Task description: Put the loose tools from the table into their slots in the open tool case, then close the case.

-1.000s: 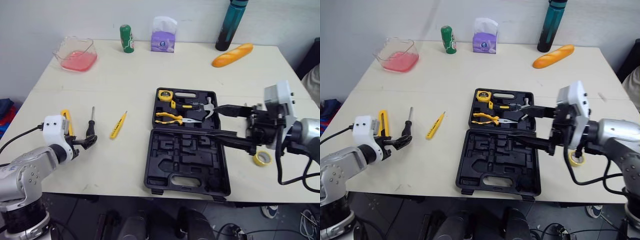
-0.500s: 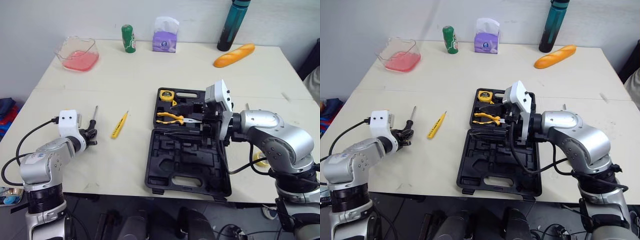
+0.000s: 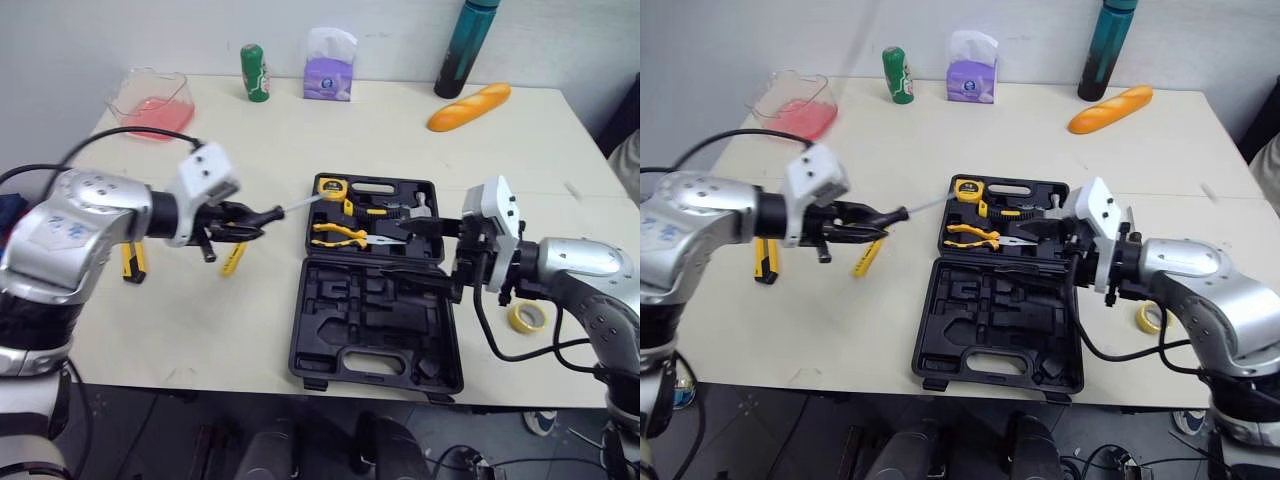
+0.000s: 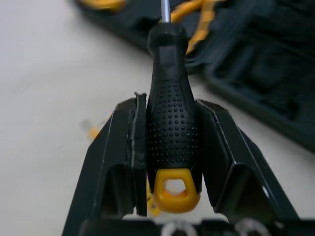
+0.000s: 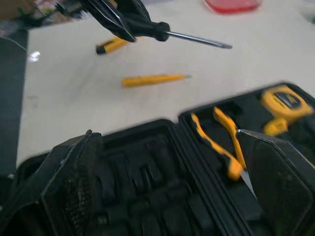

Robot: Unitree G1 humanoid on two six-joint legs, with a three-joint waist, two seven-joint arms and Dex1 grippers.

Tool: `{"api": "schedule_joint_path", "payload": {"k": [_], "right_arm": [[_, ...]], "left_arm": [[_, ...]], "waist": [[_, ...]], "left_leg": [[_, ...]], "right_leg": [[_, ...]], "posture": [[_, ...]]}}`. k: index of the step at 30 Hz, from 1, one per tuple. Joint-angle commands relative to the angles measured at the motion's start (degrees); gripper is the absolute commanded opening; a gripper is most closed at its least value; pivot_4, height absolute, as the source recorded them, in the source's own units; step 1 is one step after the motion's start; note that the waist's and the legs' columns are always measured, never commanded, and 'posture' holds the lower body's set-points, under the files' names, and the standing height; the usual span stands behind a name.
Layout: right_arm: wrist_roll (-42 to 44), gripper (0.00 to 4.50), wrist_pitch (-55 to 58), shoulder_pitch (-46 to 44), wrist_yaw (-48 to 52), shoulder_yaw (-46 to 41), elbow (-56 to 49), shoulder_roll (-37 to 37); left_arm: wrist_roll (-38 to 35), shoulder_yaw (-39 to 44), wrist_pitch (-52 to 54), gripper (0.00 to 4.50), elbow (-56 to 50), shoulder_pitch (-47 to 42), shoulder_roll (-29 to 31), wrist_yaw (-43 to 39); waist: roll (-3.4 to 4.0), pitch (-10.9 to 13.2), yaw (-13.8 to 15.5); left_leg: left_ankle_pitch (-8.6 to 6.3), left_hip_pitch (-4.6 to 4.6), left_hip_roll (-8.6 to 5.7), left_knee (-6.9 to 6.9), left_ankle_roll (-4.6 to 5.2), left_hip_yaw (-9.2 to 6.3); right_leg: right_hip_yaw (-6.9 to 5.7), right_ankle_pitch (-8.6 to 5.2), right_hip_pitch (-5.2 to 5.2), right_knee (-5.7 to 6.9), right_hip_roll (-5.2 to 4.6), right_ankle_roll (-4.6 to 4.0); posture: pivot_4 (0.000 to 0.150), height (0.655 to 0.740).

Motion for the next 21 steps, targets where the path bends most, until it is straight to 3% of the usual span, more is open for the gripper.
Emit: {"api": "schedule_joint_path", "payload": {"k": [1,11,21], "right_arm": [[-0.31,4.5,0.39,4.91,-0.89,-5.1,-3.51,-2.89],[-0.41,4.5,1.04,20.22,-7.21,-12.29,-11.4,-2.44],[1.31,4.5,1.67,25.3,-10.51,-16.68,-14.68,-2.03]], "left_arm": [[5.82,-8.83,-7.31,1.03,4.75,-5.9,-2.51,-8.16],[15.9,-19.49,-18.53,1.03,20.72,-16.07,-18.83,-15.9],[25.04,-21.64,-25.52,1.03,31.57,-18.56,-26.32,-16.77]], "waist": [[0.0,0.0,-0.02],[-0.04,0.03,0.25],[-0.06,0.04,0.3]], "left_leg": [[0.01,0.0,0.0,0.0,0.02,0.09],[0.05,-0.01,0.06,0.03,0.13,0.22],[0.06,-0.05,0.03,0.06,0.21,0.15]], "right_leg": [[0.02,0.0,-0.02,0.03,0.0,0.0],[0.11,0.05,-0.1,0.06,0.01,0.03],[0.09,0.09,-0.09,0.04,-0.02,0.05]], "posture": [[0.15,0.7348],[0.15,0.7348],[0.15,0.7348]]}}
